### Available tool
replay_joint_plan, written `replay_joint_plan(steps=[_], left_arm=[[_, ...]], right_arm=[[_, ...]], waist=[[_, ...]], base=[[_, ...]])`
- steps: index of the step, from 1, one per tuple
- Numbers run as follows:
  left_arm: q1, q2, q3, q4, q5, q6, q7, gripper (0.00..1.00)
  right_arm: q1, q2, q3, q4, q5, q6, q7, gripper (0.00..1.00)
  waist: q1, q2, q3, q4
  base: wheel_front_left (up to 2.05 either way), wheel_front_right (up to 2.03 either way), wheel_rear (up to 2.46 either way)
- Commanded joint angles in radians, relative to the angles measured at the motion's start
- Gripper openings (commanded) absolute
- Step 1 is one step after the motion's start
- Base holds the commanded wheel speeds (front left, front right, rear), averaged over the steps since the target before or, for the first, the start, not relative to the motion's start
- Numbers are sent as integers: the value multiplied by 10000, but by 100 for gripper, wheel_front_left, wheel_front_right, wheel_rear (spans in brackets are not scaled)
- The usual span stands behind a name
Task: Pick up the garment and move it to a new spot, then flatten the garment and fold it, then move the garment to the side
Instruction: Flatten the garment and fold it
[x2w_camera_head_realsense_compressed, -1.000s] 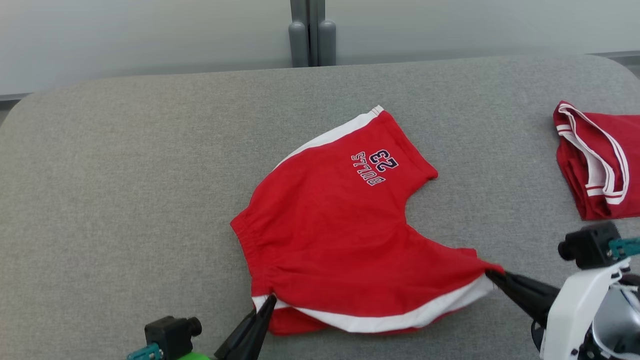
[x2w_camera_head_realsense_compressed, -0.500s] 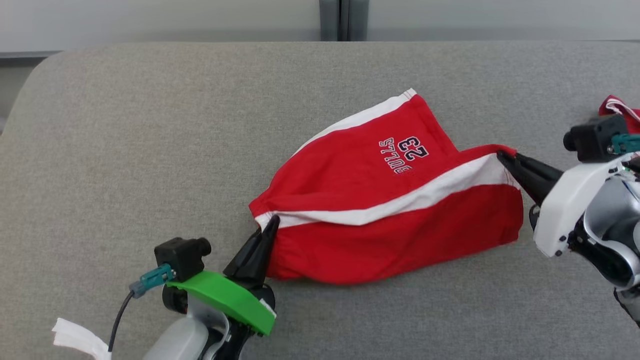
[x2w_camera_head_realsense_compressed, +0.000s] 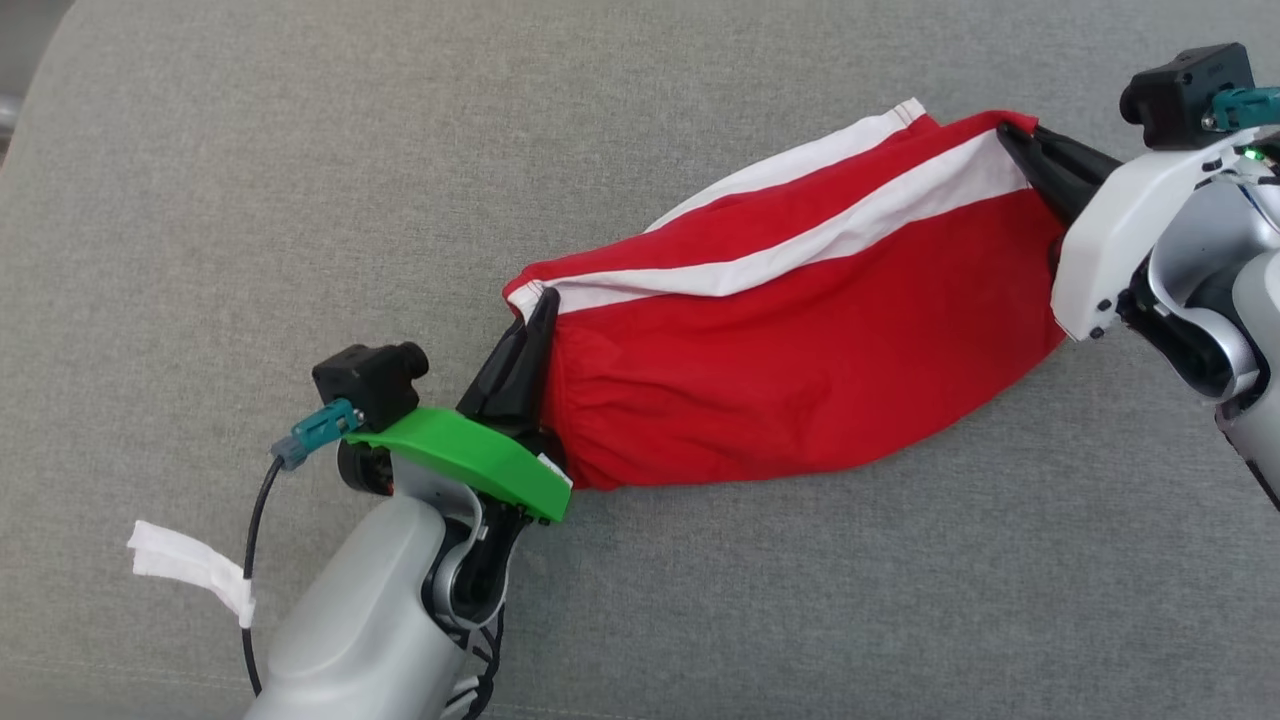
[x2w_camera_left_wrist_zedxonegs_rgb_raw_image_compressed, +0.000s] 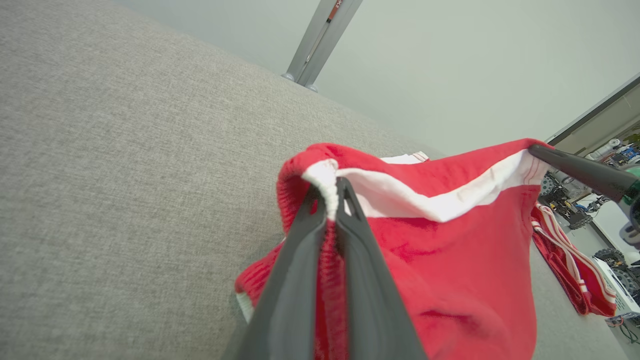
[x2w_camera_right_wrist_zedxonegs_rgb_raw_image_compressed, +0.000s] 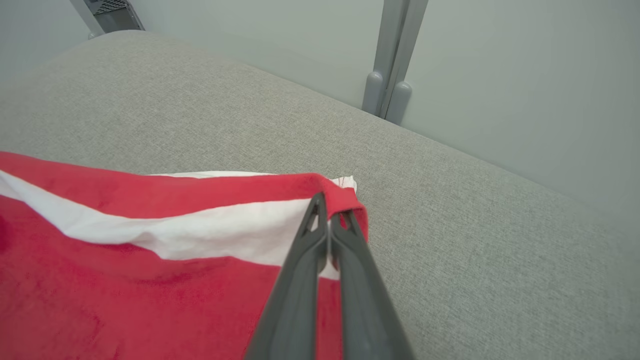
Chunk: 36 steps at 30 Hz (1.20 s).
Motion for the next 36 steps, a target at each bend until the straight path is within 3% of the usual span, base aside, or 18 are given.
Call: replay_joint_plan(steps=[1,12,13,14,15,20,36], left_arm=[[-324,-63,78,166,117,-68,-88,0],[-963,-517,309,976,239,-278,-268,0],[-959,-549,337,1018,232,-275,-271,15],[-954,-584,377,1051,207,-266,-267,75],[-955,-616,469,1042,197,-277,-267,100],[-730,-681,780,1016,406,-318,-266,100],[951,-675,1266,780,1264,-357,-270,100]], right_arm=[[-341,66,171,263,-84,-4,-220,0],[-1970,509,1223,2447,-341,-6,-1317,2],[-2032,543,1262,2574,-346,-6,-1391,40],[-2081,584,1278,2717,-322,-6,-1499,100],[-2132,640,1310,2852,-290,-6,-1603,100],[-2130,835,1559,3283,139,-6,-1733,100],[-1083,542,2089,3606,1476,-6,-1405,100]], waist=[[0,0,459,282],[0,0,872,451],[0,0,876,462],[0,0,875,472],[0,0,867,482],[0,0,668,494],[0,0,-764,287]], base=[[0,0,0],[0,0,0],[0,0,0],[0,0,0],[0,0,0],[0,0,0],[0,0,0]])
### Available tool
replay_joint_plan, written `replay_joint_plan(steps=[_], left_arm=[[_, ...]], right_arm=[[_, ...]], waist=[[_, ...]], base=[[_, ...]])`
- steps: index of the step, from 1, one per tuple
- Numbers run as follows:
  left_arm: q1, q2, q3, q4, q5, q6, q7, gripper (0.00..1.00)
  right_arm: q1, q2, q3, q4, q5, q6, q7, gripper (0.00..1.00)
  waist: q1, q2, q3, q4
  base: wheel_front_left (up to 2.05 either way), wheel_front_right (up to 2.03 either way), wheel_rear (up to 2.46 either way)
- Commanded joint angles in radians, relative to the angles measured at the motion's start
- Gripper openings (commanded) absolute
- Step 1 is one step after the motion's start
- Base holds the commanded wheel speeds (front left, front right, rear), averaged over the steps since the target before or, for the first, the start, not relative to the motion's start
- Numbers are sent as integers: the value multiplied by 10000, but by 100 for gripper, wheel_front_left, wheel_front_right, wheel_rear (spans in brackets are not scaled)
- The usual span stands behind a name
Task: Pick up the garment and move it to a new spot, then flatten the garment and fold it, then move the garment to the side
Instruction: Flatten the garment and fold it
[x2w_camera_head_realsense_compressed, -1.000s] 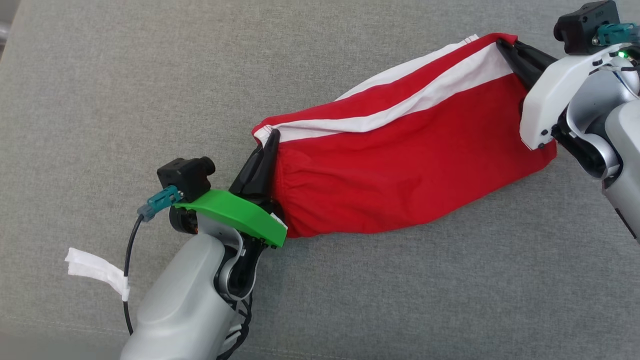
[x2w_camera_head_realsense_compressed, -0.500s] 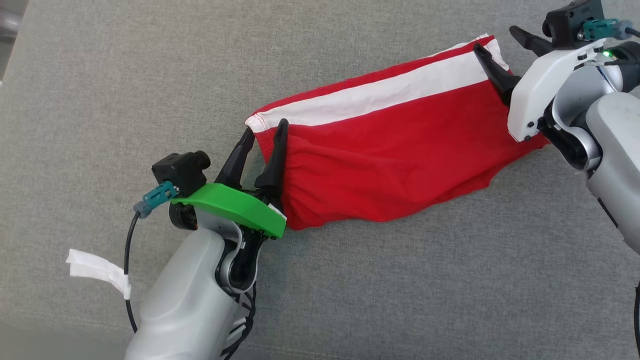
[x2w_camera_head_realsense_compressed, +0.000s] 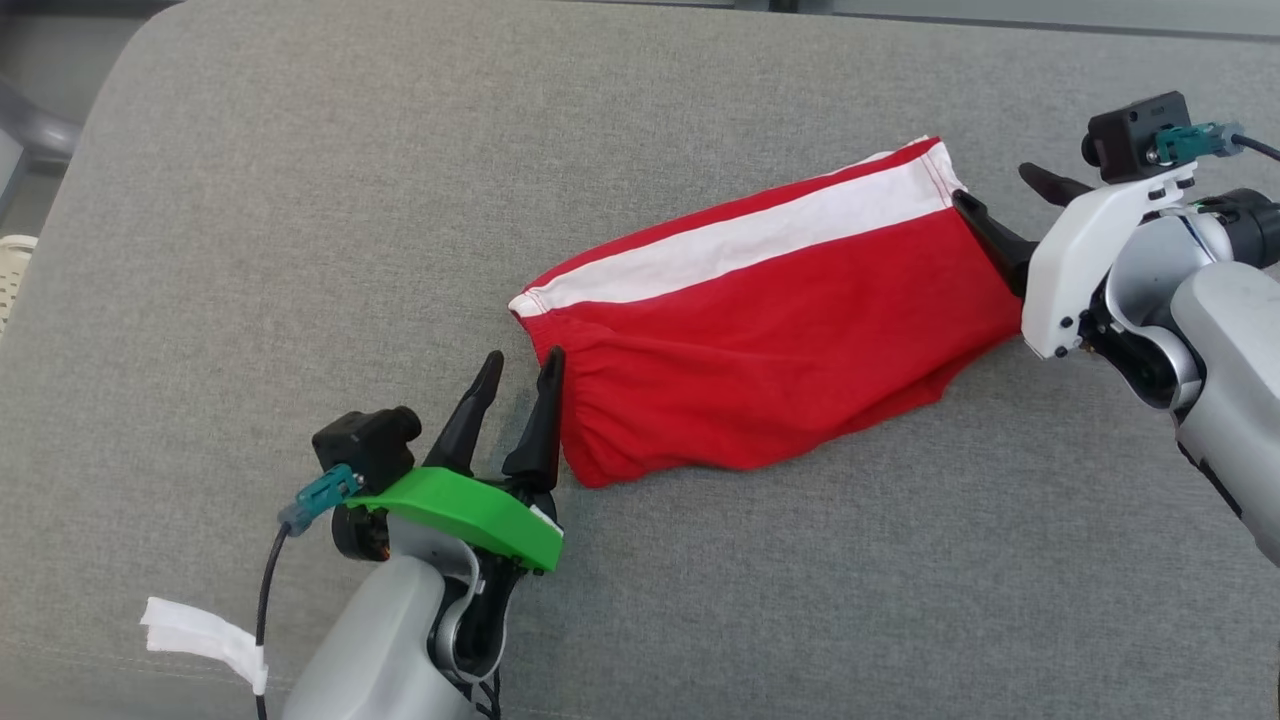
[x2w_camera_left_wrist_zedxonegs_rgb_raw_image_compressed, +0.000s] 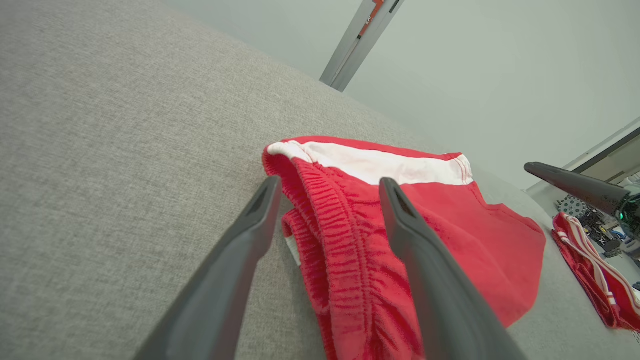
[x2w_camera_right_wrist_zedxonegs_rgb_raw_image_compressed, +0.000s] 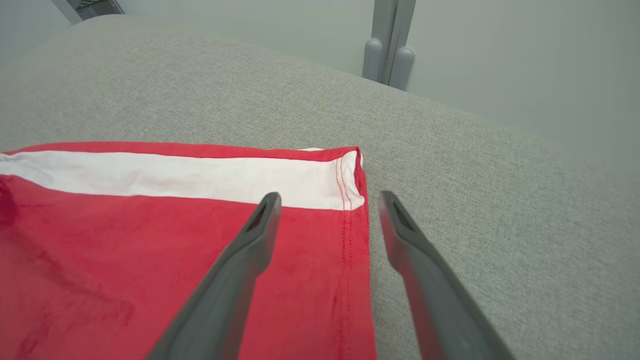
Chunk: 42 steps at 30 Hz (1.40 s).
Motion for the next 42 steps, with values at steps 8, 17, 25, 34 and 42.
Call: replay_joint_plan(steps=[8,17,25,34,42], left_arm=[[1093,136,2242,-2077,2532,419,-40,100],[2029,-10,3741,-3224,4778,275,-39,100],[2397,-17,3659,-3423,4872,125,-39,100],[2811,-18,3572,-3676,4923,173,-40,100],[3207,-18,3764,-3770,5079,203,-41,100]], right_arm=[[474,372,-692,1006,201,-4,-11,100],[208,941,-1521,2479,-479,-6,-217,100],[12,1383,-2248,3887,-909,-6,-111,100],[424,2141,-2342,4731,-931,25,590,100],[946,1848,-2395,4451,-1025,-15,228,0]], waist=[[0,0,-527,122],[0,0,-245,531],[0,0,78,941],[0,0,142,1165],[0,0,-292,905]], base=[[0,0,0],[0,0,0],[0,0,0],[0,0,0],[0,0,0]])
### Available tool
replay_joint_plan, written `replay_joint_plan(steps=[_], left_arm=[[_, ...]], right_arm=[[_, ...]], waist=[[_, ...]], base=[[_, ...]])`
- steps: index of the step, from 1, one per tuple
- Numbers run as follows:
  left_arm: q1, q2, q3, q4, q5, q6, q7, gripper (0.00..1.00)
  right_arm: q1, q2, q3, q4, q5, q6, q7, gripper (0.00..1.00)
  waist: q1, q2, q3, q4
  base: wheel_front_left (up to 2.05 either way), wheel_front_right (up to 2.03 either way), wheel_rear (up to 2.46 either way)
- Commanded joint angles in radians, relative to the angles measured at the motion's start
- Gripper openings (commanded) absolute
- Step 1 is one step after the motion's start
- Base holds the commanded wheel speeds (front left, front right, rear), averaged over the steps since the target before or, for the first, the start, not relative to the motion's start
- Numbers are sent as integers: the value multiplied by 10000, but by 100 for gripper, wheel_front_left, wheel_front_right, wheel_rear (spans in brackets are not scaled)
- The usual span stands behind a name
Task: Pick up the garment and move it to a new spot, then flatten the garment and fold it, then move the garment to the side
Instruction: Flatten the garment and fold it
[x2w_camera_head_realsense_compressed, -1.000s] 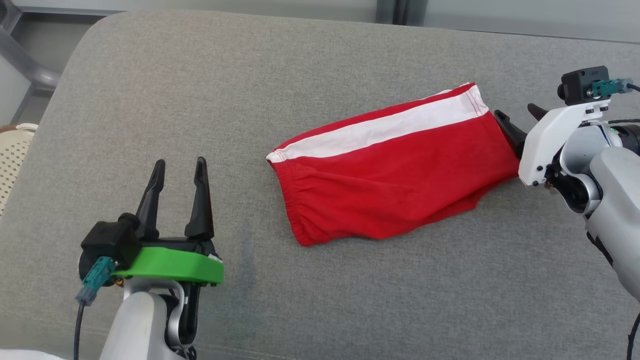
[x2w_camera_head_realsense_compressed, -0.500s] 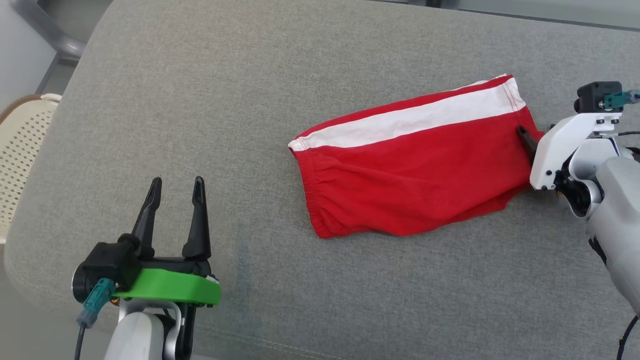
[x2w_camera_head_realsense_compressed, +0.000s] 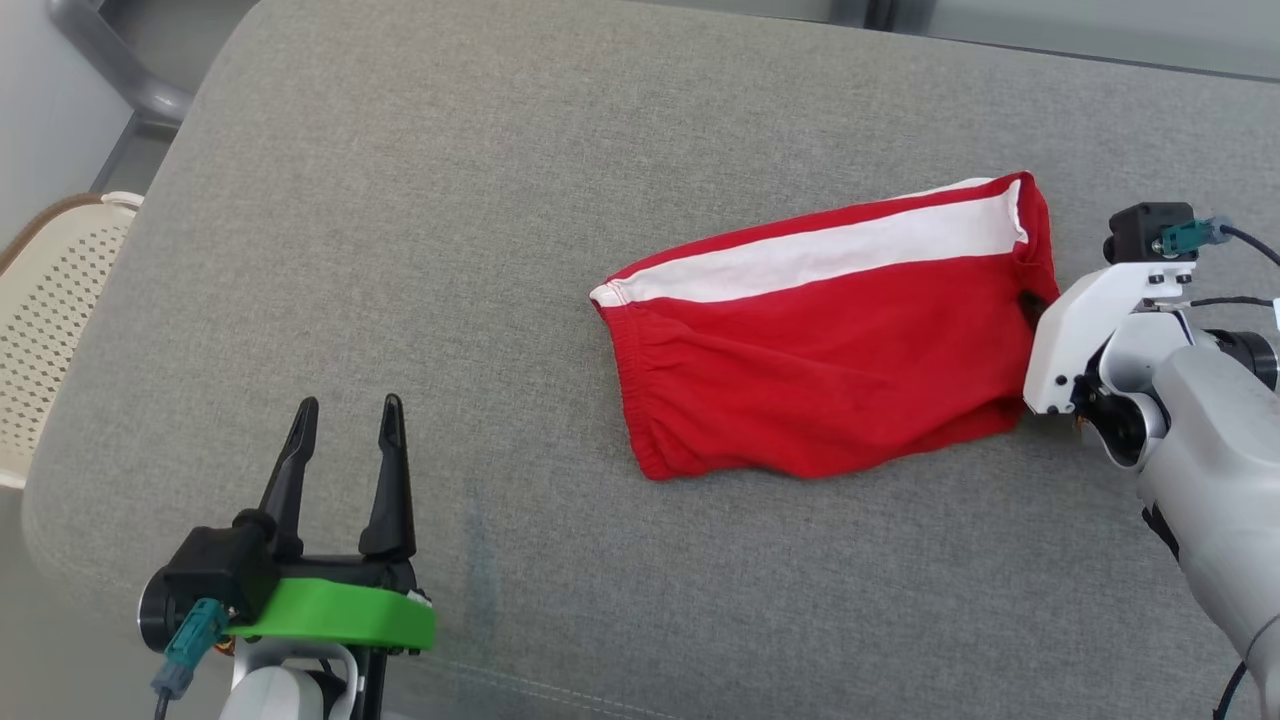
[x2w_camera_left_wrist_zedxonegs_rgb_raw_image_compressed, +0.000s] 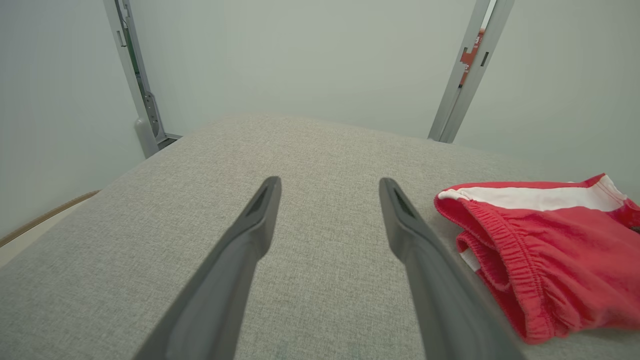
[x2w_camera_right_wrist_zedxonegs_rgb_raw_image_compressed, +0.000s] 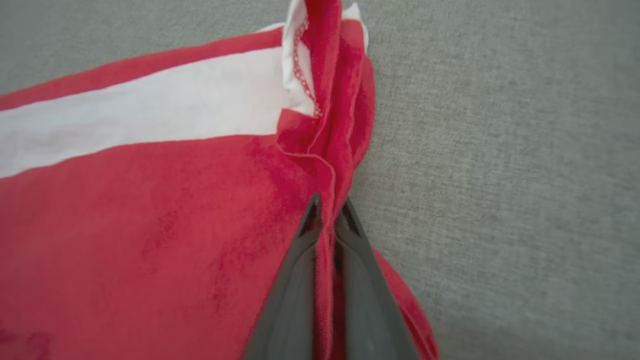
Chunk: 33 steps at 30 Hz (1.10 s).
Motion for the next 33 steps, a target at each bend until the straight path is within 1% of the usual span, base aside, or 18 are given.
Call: replay_joint_plan(steps=[1,6,10,16,19,21,25,30,33], left_arm=[[180,3,55,-21,114,38,-28,100],[394,4,125,-1,131,28,-30,100],[540,6,112,-23,145,34,-28,100],[607,7,-5,6,89,64,-30,100],[587,7,-89,4,74,74,-28,100],[576,7,-140,31,63,78,-28,100],[549,7,-182,70,34,91,-28,100],[407,7,-268,103,-18,69,-28,100],[307,8,-307,97,-45,94,-30,100]], right_arm=[[400,-187,-49,174,-172,-28,-187,0],[382,-489,-466,59,-461,-26,-994,0],[481,-827,-836,94,-774,-25,-1401,0],[553,-1373,-1495,196,-1514,-23,-1684,0],[529,-1431,-1683,109,-2011,-22,-1582,0],[513,-1343,-1785,-93,-2272,-22,-1471,0],[503,-878,-1872,-814,-2731,-22,-1114,0],[664,-173,-1592,-2054,-3169,-22,-202,0],[857,321,-1325,-2928,-3289,-22,535,0]], waist=[[0,0,-202,-218],[0,0,-587,-727],[0,0,-880,-1141],[0,0,-1175,-1579],[0,0,-1261,-1716],[0,0,-1295,-1774],[0,0,-1311,-1857],[0,0,-1237,-1779],[0,0,-1167,-1638]], base=[[0,0,0],[0,0,0],[0,0,0],[0,0,0],[0,0,0],[0,0,0],[0,0,0],[0,0,0],[0,0,0]])
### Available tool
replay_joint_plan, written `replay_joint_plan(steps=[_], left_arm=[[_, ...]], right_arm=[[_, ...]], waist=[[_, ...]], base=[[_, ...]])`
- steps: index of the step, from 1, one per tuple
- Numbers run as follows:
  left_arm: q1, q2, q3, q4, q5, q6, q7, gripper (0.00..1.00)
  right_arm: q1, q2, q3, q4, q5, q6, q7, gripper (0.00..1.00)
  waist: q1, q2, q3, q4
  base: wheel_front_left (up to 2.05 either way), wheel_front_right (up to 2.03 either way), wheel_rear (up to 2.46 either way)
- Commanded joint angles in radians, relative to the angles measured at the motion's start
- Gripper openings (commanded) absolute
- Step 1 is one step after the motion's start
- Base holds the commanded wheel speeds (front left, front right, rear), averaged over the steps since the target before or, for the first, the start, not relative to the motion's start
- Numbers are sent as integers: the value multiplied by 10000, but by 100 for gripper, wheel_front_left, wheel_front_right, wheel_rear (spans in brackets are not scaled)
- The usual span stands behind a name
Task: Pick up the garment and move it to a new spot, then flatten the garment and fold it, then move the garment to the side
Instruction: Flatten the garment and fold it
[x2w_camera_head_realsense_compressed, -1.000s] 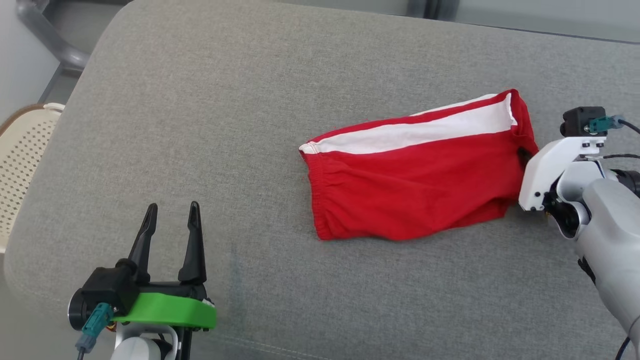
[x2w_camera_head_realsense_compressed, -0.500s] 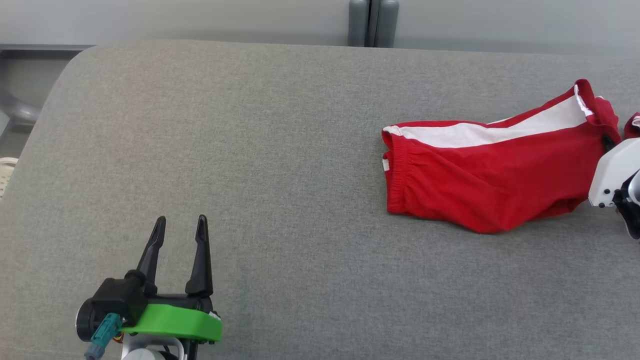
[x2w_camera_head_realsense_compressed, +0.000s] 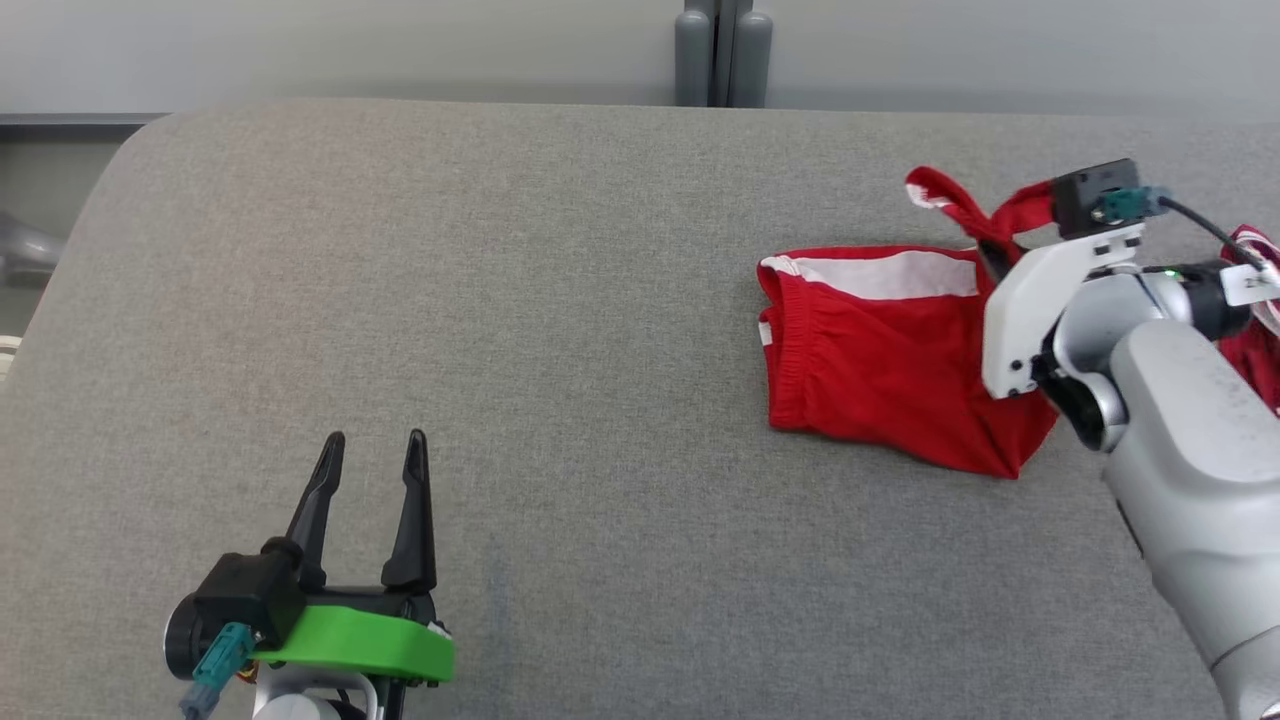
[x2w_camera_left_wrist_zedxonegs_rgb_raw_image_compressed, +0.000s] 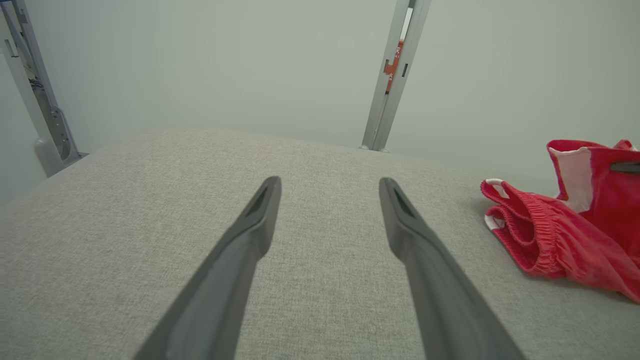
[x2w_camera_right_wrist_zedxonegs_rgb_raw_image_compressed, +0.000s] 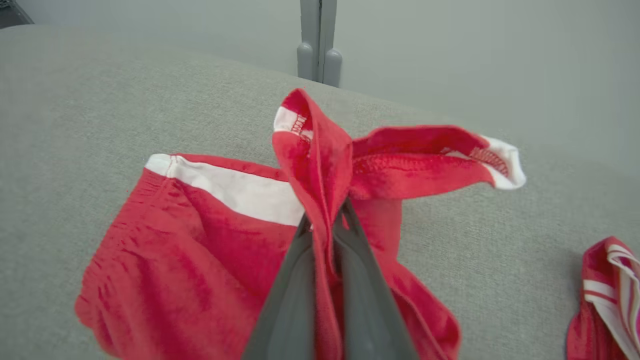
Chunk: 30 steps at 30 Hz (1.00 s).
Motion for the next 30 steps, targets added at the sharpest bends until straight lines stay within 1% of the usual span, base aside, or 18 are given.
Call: replay_joint_plan(steps=[1,4,8,12,16,17,18,21,23,26,28,30], left_arm=[[-172,14,-4,6,-43,43,-26,100],[-198,14,-64,25,-90,71,-28,100],[-262,14,-126,55,-171,101,-28,100],[-312,14,-194,77,-239,99,-28,100],[-378,14,-254,42,-284,121,-27,100],[-381,14,-260,35,-289,125,-27,100],[-389,14,-257,38,-299,124,-27,100],[-407,14,-248,43,-309,123,-28,100],[-389,14,-229,51,-298,141,-27,100],[-293,16,-164,86,-232,157,-27,100],[-207,14,-109,84,-193,153,-27,100],[-156,14,-83,74,-162,134,-27,100]], right_arm=[[224,190,109,-303,-51,-16,300,0],[425,648,392,-862,-66,-16,1073,0],[591,1075,680,-1284,-62,-16,1735,0],[697,1406,662,-1275,-170,-16,1983,0],[684,1584,529,-1125,-276,-16,2042,0],[691,1632,514,-1093,-280,-16,2070,36],[695,1667,498,-1069,-284,-16,2100,100],[695,1780,373,-1203,-97,-16,1969,100],[750,1851,267,-1457,254,-16,1926,100],[907,1885,39,-2206,1011,-16,1915,100],[986,1649,-183,-2783,1268,-16,1824,100],[1129,1329,-513,-3271,1200,-16,1656,100]], waist=[[0,0,80,119],[0,0,153,277],[0,0,245,487],[0,0,340,669],[0,0,447,809],[0,0,466,829],[0,0,486,848],[0,0,524,863],[0,0,508,841],[0,0,381,741],[0,0,282,648],[0,0,195,557]], base=[[0,0,0],[0,0,0],[0,0,0],[0,0,0],[0,0,0],[0,0,0],[0,0,0],[0,0,0],[0,0,0],[0,0,0],[0,0,0],[0,0,0]])
